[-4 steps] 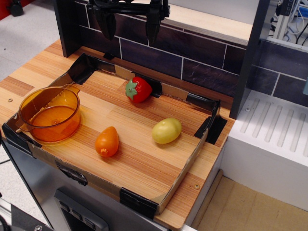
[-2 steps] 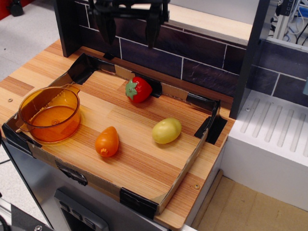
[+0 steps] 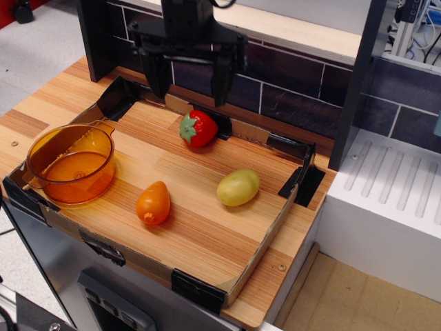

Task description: Put carrot in pot

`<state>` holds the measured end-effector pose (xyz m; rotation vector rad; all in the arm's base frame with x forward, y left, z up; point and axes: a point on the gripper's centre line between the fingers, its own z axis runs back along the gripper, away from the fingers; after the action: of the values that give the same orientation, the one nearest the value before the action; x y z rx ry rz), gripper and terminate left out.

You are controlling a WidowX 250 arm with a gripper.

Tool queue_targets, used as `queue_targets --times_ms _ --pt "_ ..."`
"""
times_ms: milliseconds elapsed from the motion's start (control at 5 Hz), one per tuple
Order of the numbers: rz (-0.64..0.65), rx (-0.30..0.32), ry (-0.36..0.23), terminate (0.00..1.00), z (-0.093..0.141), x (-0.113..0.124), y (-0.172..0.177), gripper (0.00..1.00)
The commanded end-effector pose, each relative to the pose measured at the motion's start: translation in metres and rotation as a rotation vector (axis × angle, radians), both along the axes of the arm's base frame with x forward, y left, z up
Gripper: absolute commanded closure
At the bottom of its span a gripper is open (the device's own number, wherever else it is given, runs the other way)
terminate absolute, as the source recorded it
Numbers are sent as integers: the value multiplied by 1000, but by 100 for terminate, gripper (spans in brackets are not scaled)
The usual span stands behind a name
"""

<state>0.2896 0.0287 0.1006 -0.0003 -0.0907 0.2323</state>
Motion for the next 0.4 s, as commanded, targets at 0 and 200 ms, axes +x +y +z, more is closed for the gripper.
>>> queue_targets --times_ms 0,200 --pt "-140 44 26 0 -21 -37 -9 0" --pt "-182 102 32 0 -49 -51 -6 0"
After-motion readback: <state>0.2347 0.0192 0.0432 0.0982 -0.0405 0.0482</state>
